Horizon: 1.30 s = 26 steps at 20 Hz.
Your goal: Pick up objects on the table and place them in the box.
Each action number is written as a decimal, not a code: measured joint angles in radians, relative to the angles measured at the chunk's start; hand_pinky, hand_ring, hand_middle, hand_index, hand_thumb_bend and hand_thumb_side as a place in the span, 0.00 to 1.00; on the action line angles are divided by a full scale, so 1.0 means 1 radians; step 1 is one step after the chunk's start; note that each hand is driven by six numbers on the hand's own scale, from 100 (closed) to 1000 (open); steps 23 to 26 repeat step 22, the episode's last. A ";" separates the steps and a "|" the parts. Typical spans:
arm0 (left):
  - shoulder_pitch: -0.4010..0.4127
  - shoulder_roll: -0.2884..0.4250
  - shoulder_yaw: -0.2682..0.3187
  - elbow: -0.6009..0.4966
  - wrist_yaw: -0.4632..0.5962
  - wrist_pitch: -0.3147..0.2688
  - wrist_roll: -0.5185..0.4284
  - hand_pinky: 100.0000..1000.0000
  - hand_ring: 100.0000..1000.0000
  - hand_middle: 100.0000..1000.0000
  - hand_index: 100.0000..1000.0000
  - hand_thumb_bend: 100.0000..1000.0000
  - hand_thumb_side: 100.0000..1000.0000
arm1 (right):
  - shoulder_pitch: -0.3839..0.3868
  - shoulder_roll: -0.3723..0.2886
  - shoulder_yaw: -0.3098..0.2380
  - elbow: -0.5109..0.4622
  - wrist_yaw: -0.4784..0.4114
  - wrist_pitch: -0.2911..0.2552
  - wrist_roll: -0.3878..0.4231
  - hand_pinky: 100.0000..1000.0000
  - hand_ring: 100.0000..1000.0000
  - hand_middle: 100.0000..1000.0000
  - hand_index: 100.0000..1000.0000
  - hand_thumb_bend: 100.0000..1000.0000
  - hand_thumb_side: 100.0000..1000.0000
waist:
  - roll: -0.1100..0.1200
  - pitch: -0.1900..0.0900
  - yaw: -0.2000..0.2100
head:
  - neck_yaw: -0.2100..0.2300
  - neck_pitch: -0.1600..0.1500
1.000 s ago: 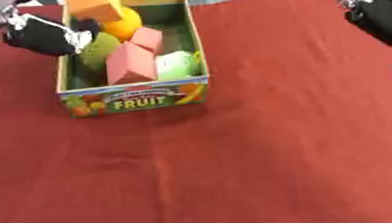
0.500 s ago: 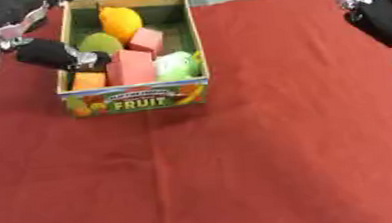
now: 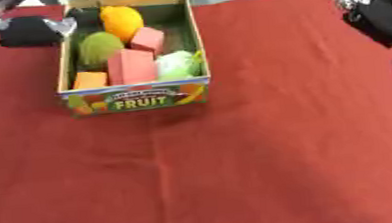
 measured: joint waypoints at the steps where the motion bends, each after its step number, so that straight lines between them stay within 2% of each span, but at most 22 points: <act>1: 0.015 0.002 0.025 -0.026 0.016 -0.005 0.016 0.82 0.78 0.73 0.85 0.06 0.71 | 0.000 0.000 -0.002 0.000 0.000 -0.003 -0.004 0.82 0.81 0.69 0.84 0.00 0.66 | 0.000 0.000 0.003 | -0.003 0.000; 4: 0.070 0.017 0.098 -0.101 0.061 -0.014 0.062 0.80 0.78 0.74 0.86 0.06 0.70 | -0.002 0.000 -0.010 0.000 -0.003 -0.017 -0.019 0.82 0.81 0.69 0.84 0.00 0.64 | 0.000 0.000 0.013 | -0.014 0.000; 7: 0.136 0.062 0.167 -0.173 0.107 -0.021 0.107 0.80 0.78 0.74 0.86 0.07 0.70 | -0.013 0.000 -0.018 0.000 -0.009 -0.037 -0.039 0.82 0.81 0.69 0.84 0.00 0.62 | -0.001 0.000 0.025 | -0.026 0.000; 12: 0.250 0.122 0.233 -0.291 0.178 -0.039 0.179 0.81 0.79 0.75 0.87 0.06 0.72 | -0.042 0.006 -0.031 0.000 -0.018 -0.086 -0.086 0.82 0.80 0.69 0.84 0.00 0.59 | -0.013 0.000 0.042 | -0.037 -0.008; 16: 0.345 0.124 0.252 -0.387 0.237 -0.041 0.238 0.81 0.80 0.76 0.88 0.04 0.76 | -0.056 0.037 -0.044 0.000 -0.024 -0.140 -0.124 0.81 0.80 0.69 0.84 0.00 0.58 | -0.015 -0.001 0.048 | -0.040 -0.011; 22: 0.497 0.088 0.257 -0.514 0.331 -0.033 0.332 0.81 0.81 0.77 0.89 0.07 0.76 | -0.071 0.089 -0.061 0.000 -0.027 -0.200 -0.146 0.81 0.80 0.69 0.84 0.00 0.56 | -0.015 -0.002 0.042 | -0.031 -0.019; 26: 0.497 0.088 0.257 -0.514 0.331 -0.033 0.332 0.81 0.81 0.77 0.89 0.07 0.76 | -0.071 0.089 -0.061 0.000 -0.027 -0.200 -0.146 0.81 0.80 0.69 0.84 0.00 0.56 | -0.015 -0.002 0.042 | -0.031 -0.019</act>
